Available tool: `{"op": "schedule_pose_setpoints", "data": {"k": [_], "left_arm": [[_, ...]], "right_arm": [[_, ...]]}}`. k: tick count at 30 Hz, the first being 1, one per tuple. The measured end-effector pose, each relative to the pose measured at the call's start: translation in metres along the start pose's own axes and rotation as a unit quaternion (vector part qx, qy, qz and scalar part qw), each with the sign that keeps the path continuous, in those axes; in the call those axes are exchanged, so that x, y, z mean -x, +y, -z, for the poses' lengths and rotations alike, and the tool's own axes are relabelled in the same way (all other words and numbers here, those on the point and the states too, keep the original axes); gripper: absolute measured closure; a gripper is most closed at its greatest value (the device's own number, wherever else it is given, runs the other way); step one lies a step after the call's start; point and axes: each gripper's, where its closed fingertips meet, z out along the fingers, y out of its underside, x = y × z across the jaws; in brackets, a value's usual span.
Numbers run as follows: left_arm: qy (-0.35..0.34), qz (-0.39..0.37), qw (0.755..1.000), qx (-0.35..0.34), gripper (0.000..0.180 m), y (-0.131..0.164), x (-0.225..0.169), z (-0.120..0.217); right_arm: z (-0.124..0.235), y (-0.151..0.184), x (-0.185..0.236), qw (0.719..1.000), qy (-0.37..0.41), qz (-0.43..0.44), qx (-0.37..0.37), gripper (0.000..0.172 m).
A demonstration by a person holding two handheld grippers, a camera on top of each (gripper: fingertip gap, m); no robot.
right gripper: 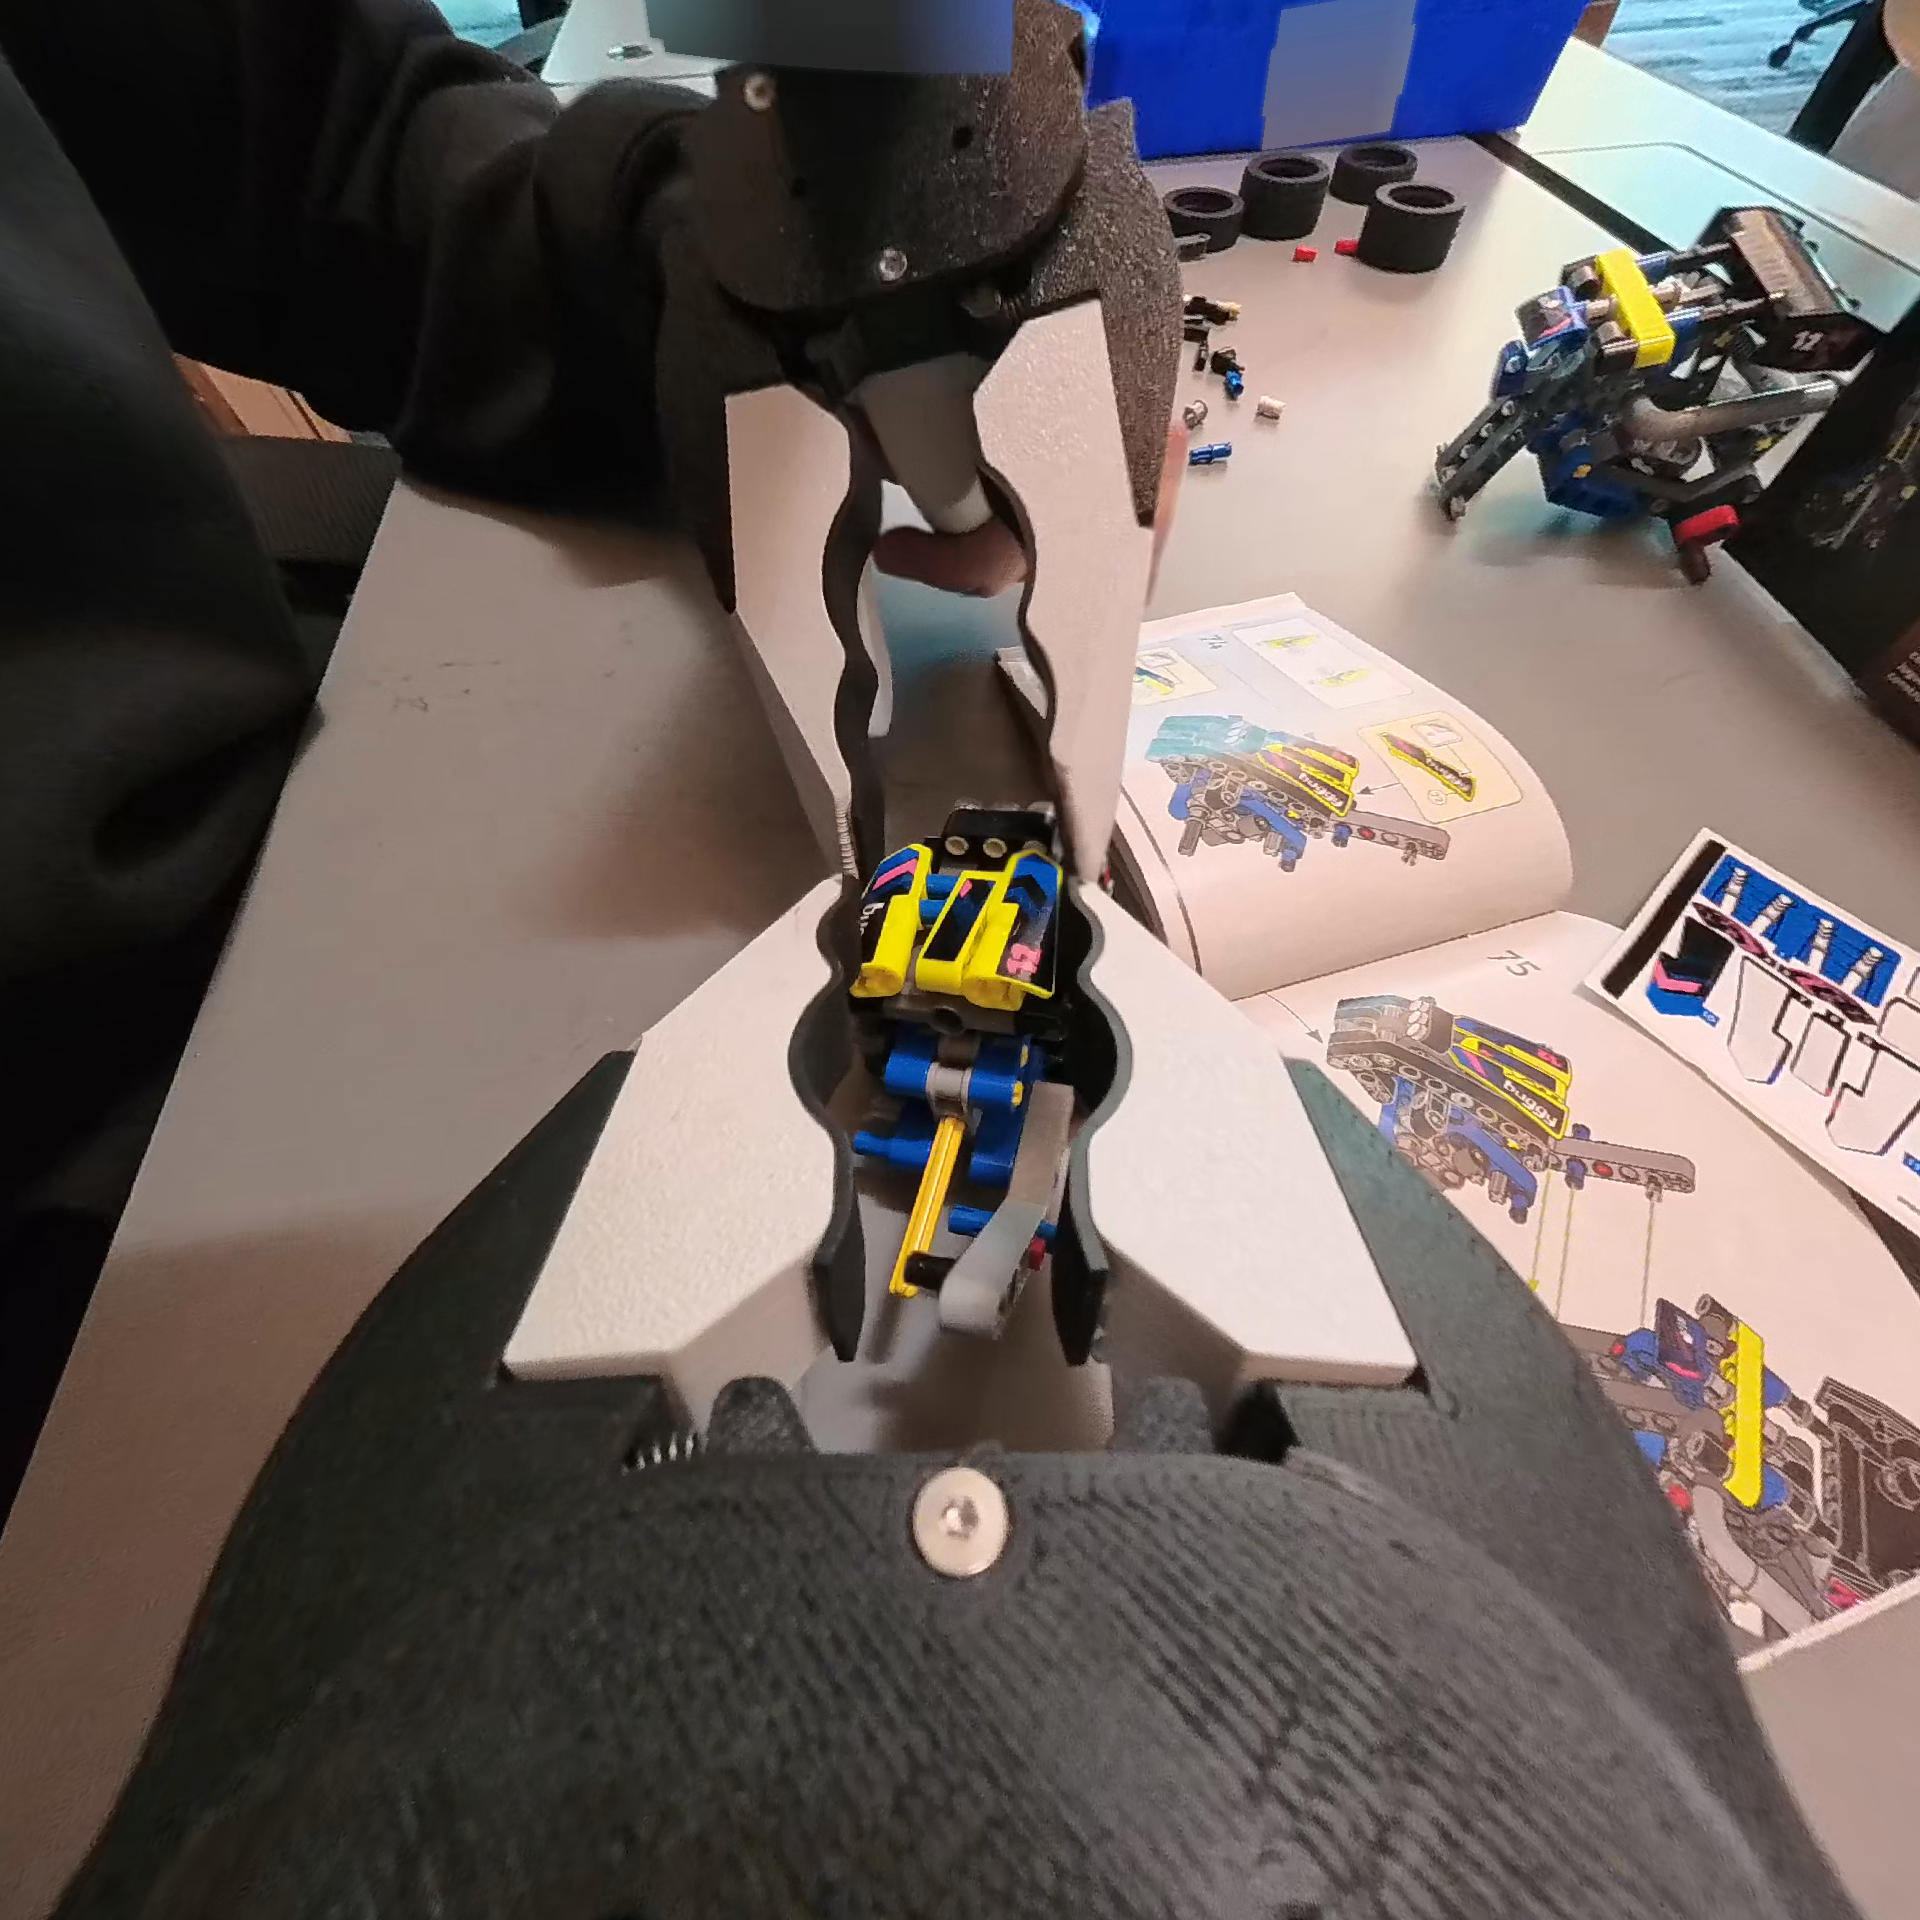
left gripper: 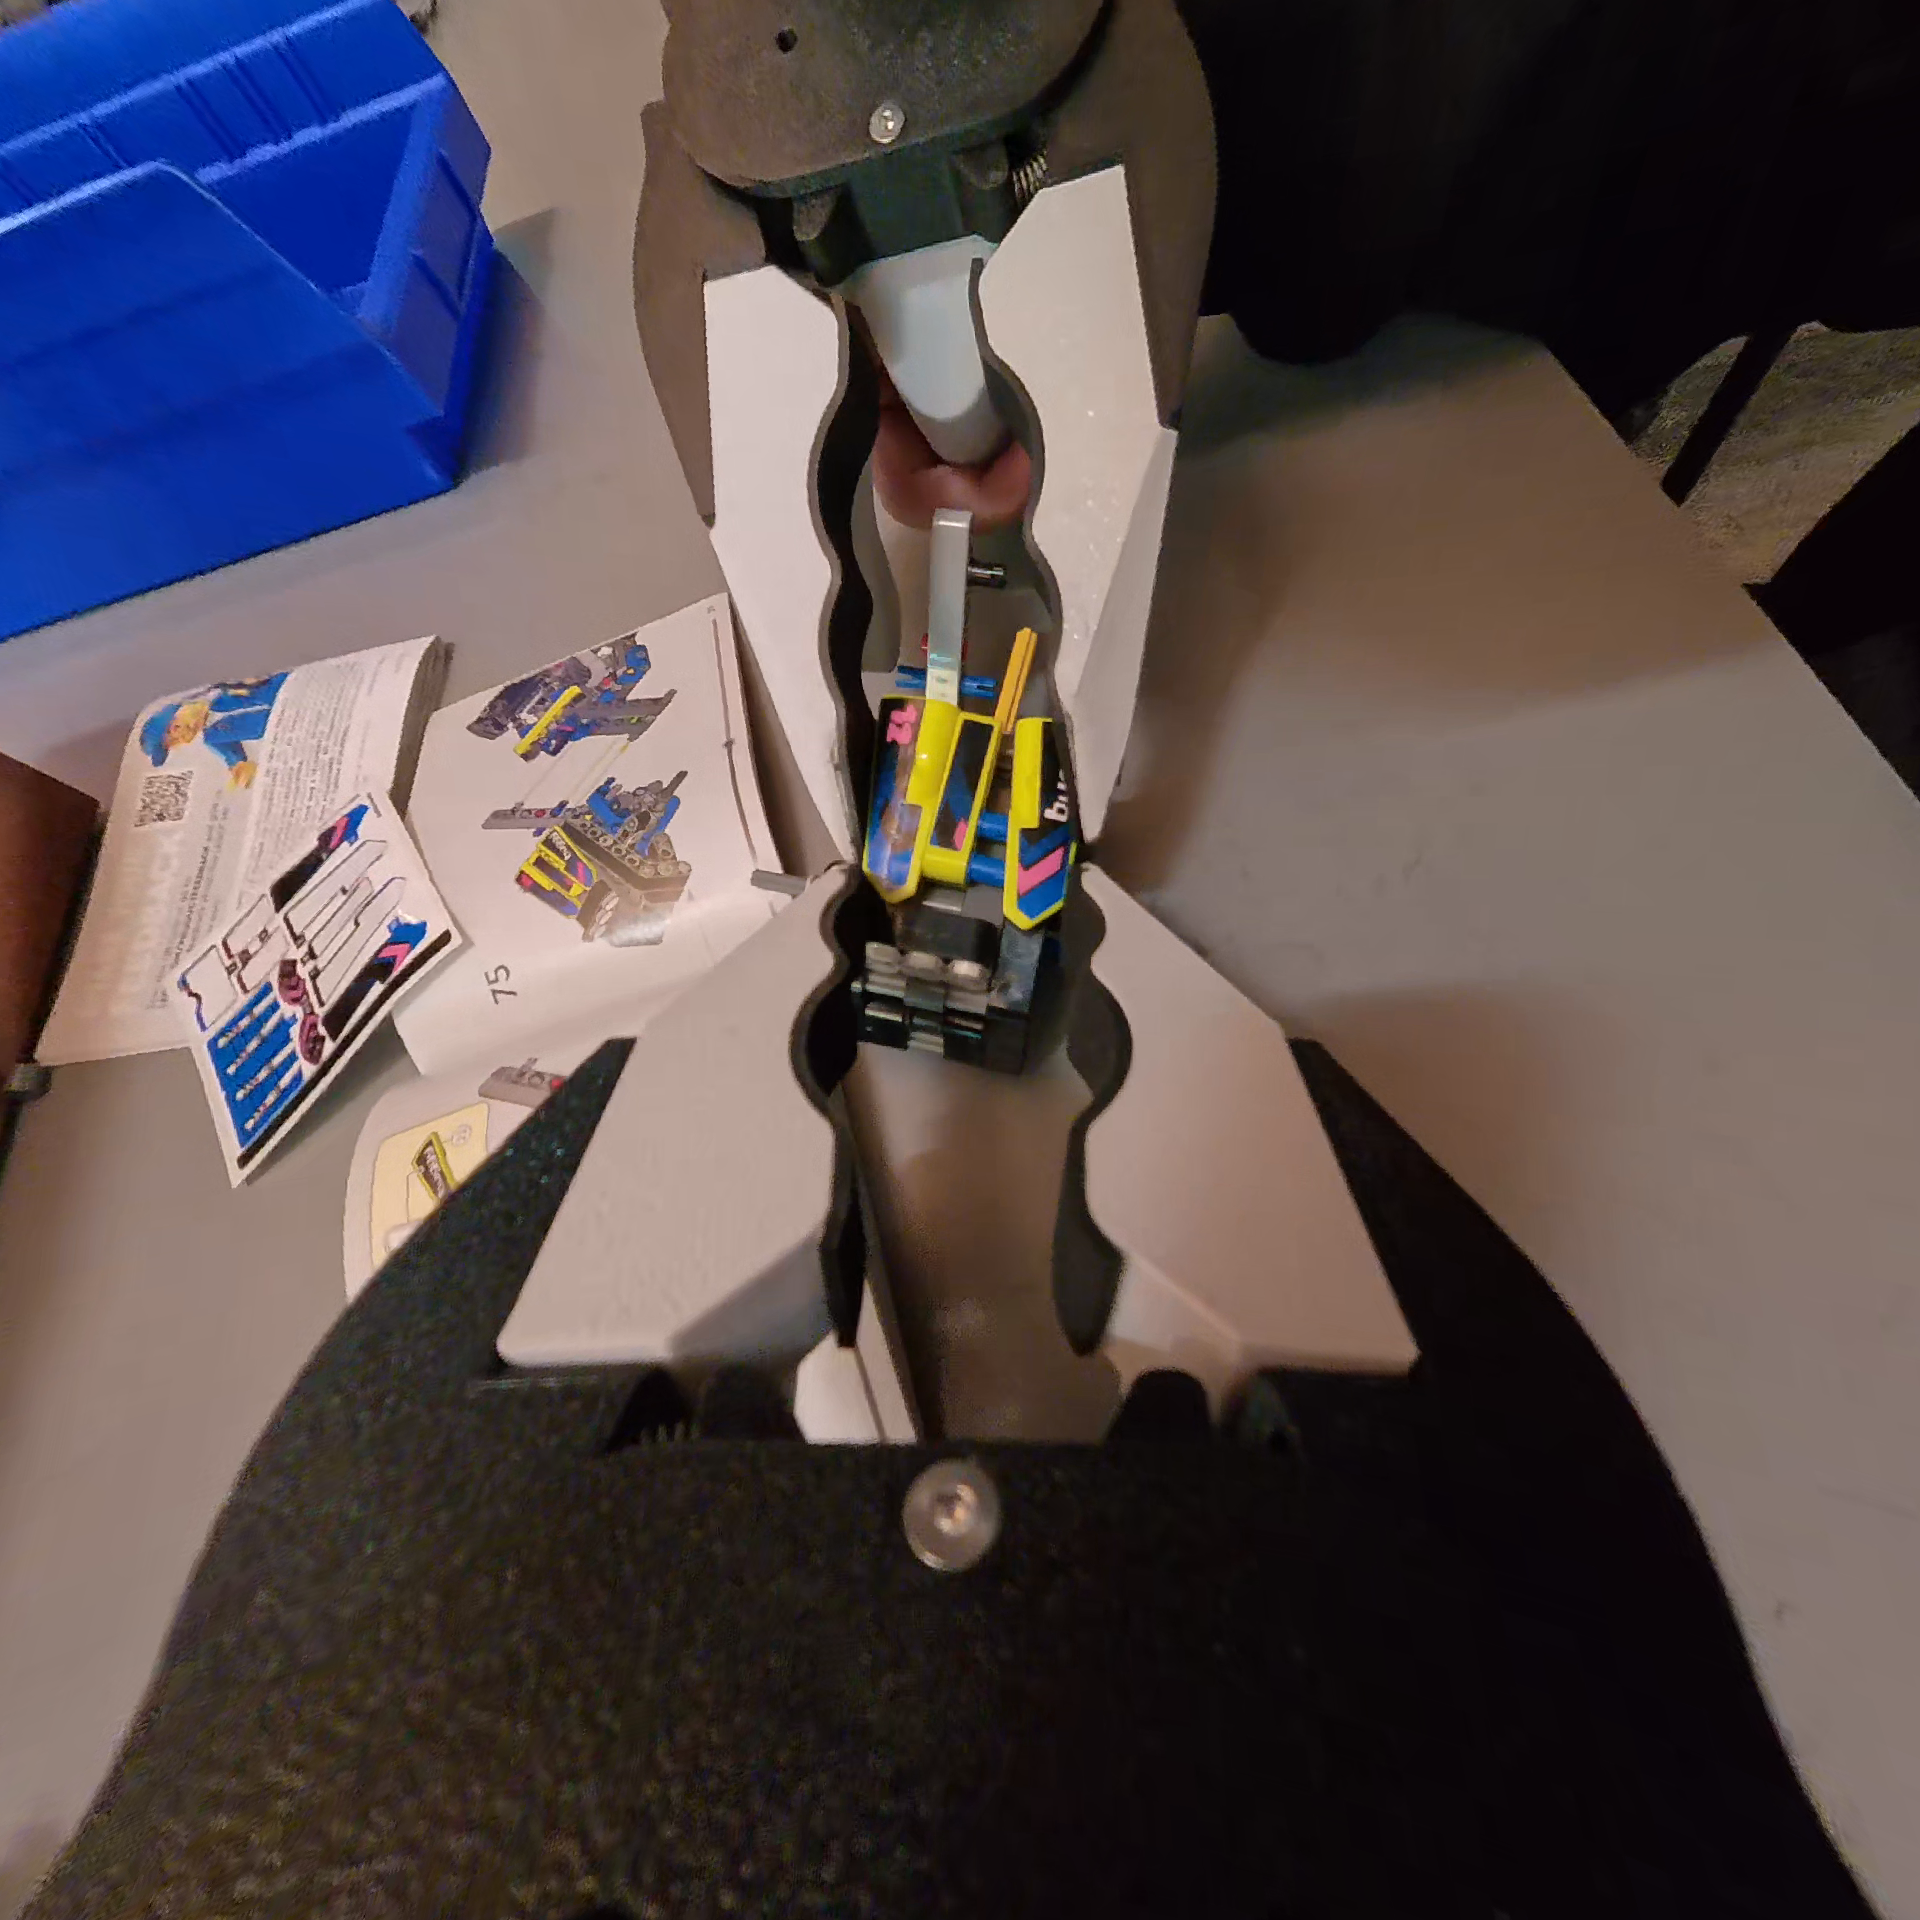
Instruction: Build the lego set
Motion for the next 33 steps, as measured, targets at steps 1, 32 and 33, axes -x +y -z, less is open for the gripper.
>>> {"op": "schedule_pose_setpoints", "data": {"k": [1,32,33], "left_arm": [[0.0,-0.006,1.0,-0.006,0.145,-0.001,0.0,0.0],[0.048,0.051,0.997,-0.025,0.147,-0.007,-0.005,-0.006],[0.045,0.047,0.998,-0.026,0.147,-0.008,-0.006,-0.008]], "right_arm": [[0.0,0.0,0.001,1.0,-0.002,0.001,0.0,0.137],[0.005,-0.003,0.006,0.999,0.008,0.041,-0.016,0.172],[0.004,-0.002,0.005,0.999,0.013,0.046,-0.011,0.172]]}}
